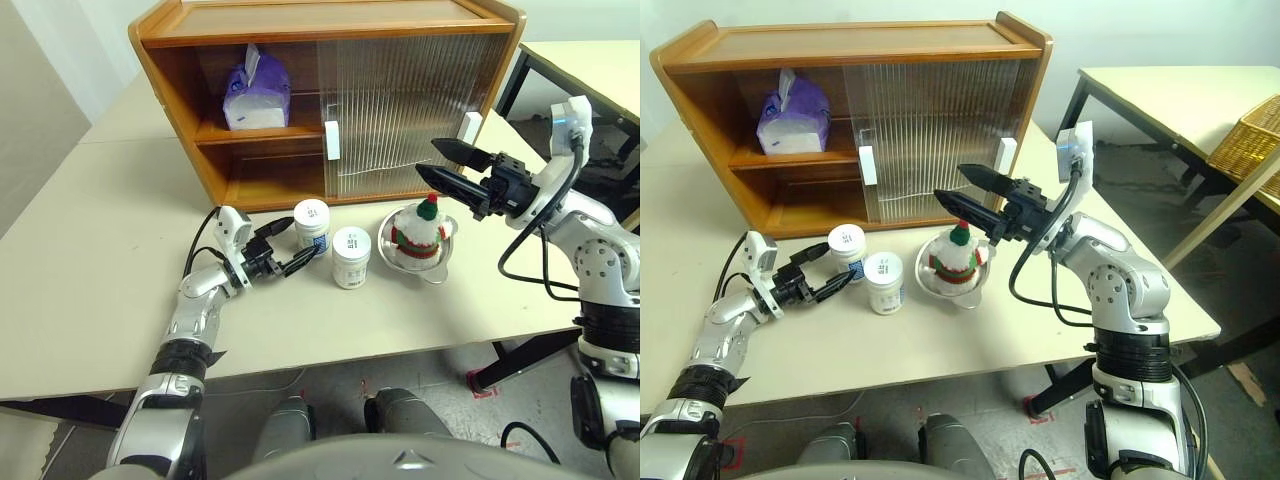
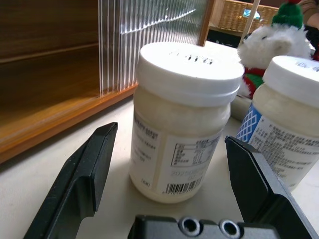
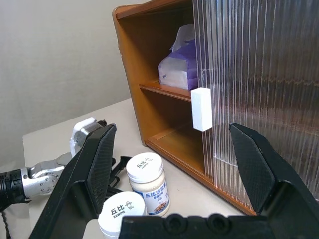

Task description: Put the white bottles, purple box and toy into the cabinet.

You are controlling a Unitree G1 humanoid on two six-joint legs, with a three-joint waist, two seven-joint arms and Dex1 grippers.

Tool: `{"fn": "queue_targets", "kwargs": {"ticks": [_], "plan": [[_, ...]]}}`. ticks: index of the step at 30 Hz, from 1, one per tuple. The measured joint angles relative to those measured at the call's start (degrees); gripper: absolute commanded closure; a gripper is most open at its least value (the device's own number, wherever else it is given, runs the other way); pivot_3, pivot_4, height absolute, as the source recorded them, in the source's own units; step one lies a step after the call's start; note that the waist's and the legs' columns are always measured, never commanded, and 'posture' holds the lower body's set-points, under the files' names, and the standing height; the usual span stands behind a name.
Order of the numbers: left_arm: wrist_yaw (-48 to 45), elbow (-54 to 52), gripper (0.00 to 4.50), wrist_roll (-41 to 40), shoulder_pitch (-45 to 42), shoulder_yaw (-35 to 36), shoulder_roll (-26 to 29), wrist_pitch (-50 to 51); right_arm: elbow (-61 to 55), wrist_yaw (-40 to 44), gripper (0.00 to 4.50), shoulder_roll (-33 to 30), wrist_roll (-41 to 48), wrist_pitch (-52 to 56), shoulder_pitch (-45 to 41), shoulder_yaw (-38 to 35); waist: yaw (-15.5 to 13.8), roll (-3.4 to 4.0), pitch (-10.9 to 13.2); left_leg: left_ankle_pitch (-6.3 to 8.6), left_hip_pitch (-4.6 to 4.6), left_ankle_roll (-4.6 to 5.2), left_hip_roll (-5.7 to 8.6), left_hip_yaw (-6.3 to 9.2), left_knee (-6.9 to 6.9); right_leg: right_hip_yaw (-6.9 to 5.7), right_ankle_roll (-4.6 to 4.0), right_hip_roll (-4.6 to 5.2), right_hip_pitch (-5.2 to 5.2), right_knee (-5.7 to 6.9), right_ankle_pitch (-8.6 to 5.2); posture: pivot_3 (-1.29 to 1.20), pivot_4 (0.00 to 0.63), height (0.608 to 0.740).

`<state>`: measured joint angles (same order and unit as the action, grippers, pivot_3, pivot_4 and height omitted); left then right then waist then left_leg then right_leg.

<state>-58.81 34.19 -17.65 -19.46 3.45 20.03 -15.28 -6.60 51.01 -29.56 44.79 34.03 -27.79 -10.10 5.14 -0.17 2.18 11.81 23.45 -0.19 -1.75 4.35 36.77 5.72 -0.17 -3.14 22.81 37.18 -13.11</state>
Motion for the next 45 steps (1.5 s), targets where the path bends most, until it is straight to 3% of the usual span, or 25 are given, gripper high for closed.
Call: {"fn": "queue_targets", "kwargs": {"ticks": [17, 23, 32, 45], "plan": [[0.0, 7.1, 0.06, 2.3, -4.2, -0.3, -2.4, -2.8, -0.5, -0.6, 0.00, -0.1, 0.3, 0.1, 0.3, 0.0, 0.5, 0.00, 0.0, -0.05, 0.02, 0.08, 0.16, 0.00, 0.00, 0.02, 0.20, 0.02, -0.02, -0.02, -0.03, -0.19, 0.040, 0.740], [0.0, 7.6, 1.43, 2.2, -4.4, -0.3, -2.7, -3.0, -0.8, -0.7, 0.00, -0.1, 0.3, 0.1, 0.6, 0.0, 0.7, 0.00, 0.0, -0.08, 0.04, 0.13, 0.25, 0.01, 0.01, 0.02, 0.29, 0.04, -0.03, -0.03, -0.01, -0.19, 0.040, 0.740], [0.5, 3.7, 1.43, 1.8, -2.1, 0.3, -1.4, -1.1, -0.8, -0.8, 0.00, -0.1, 0.3, 0.1, 0.6, 0.0, 1.3, 0.00, 0.0, -0.09, 0.09, 0.15, 0.28, 0.02, 0.02, 0.02, 0.32, 0.03, -0.01, -0.08, -0.02, -0.17, 0.040, 0.740], [14.1, -1.7, 1.43, -1.4, -7.3, 5.3, -0.9, 9.4, -0.5, -0.4, 0.00, 0.7, 0.3, 0.0, 0.6, 0.0, 1.0, -0.02, 0.0, -0.20, 0.15, 0.34, 0.45, -0.01, 0.06, 0.01, 0.43, 0.04, -0.02, -0.10, 0.03, -0.17, 0.031, 0.740]]}}
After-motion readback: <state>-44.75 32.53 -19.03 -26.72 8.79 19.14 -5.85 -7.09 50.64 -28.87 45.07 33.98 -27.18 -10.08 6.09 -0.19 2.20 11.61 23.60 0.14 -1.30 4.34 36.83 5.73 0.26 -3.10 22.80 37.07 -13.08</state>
